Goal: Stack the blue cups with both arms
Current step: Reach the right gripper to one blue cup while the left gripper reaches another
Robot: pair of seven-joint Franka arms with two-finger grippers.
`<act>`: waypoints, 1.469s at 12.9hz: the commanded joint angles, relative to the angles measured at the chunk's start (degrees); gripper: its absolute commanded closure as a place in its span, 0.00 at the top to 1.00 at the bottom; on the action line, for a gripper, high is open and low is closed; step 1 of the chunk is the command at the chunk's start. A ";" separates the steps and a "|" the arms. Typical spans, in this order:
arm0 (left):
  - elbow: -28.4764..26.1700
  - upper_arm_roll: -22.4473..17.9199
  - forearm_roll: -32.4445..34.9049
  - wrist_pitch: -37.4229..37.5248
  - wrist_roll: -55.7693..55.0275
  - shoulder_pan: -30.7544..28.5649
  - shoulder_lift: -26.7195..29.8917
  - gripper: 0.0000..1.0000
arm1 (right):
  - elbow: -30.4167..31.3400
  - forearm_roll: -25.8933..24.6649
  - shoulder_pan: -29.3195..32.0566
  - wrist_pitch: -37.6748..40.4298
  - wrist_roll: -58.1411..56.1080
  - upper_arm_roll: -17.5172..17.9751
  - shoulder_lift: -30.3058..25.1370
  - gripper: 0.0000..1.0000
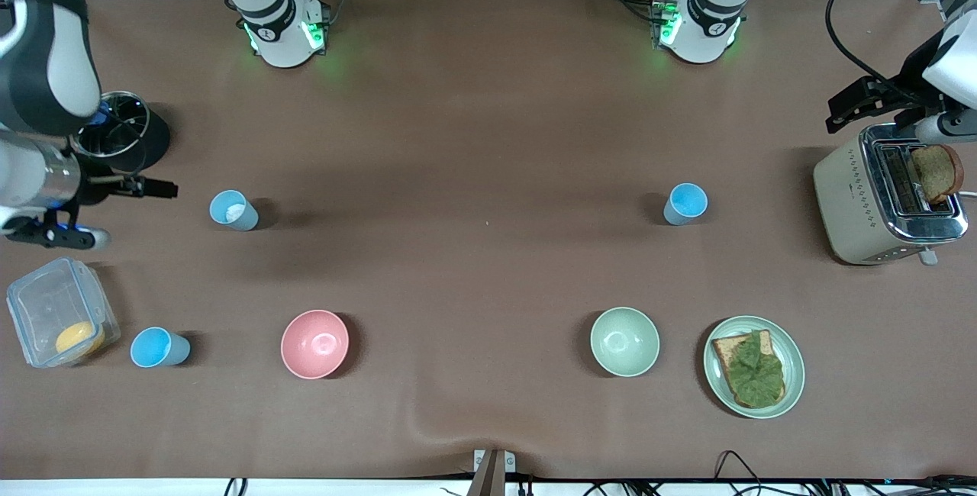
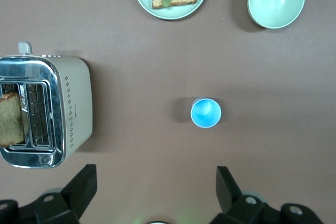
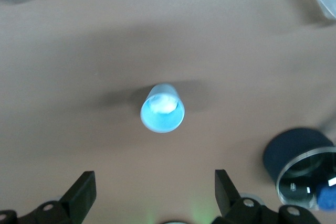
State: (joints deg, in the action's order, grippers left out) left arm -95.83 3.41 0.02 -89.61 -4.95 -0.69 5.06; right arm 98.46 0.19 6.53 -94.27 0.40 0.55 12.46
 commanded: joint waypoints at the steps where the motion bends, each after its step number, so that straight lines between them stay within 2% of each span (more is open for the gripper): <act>1: 0.82 0.46 -0.98 -1.01 -1.11 -0.28 -0.13 1.00 | 9.27 0.07 4.10 -9.93 -6.45 0.60 -1.56 1.00; 4: 0.91 0.55 -0.89 -2.14 -1.11 -0.10 -0.31 1.00 | 15.70 0.07 4.72 -18.56 -9.18 0.60 0.27 1.00; 6: 0.82 0.55 -1.94 -3.99 -1.02 0.16 -0.66 1.00 | 16.42 0.16 4.81 -20.42 -11.72 0.60 3.00 1.00; 10: 0.30 1.07 -2.92 -8.20 -0.24 0.86 -5.40 1.00 | 16.42 0.07 4.55 -22.54 -12.09 0.60 7.66 1.00; 12: -2.42 3.79 -1.96 -12.07 -0.15 0.77 -5.76 1.00 | 16.33 0.07 4.28 -23.50 -12.00 0.60 9.42 1.00; 14: -7.58 3.89 -0.64 -18.46 0.03 0.95 -6.02 1.00 | 16.33 0.07 4.37 -23.94 -12.00 0.60 10.83 1.00; 15: -9.88 3.89 -0.37 -19.98 0.03 0.86 -5.59 1.00 | 16.33 0.16 4.28 -23.77 -11.91 0.68 10.92 0.83; 16: -10.68 4.06 -0.37 -19.99 0.03 0.78 -5.41 1.00 | 16.33 0.25 4.46 -23.16 -11.82 0.68 11.09 0.57; 17: -11.39 4.24 -0.37 -19.99 0.55 0.34 -5.50 1.00 | 16.33 0.42 4.37 -22.20 -11.82 0.68 11.27 0.24; 18: -12.96 4.24 -0.37 -20.43 0.91 0.34 -5.58 1.00 | 16.15 0.42 4.11 -21.23 -11.74 0.68 11.36 0.03; 19: -15.07 4.24 -0.46 -21.39 -0.22 0.60 -5.58 1.00 | 16.07 0.42 3.85 -20.26 -11.47 0.68 11.36 0.00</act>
State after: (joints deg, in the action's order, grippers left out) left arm -106.71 7.22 -1.49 -108.90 -4.55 0.09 -2.18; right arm 115.17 0.19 10.54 -116.30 -10.88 0.93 23.56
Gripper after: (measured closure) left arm 0.000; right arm 0.441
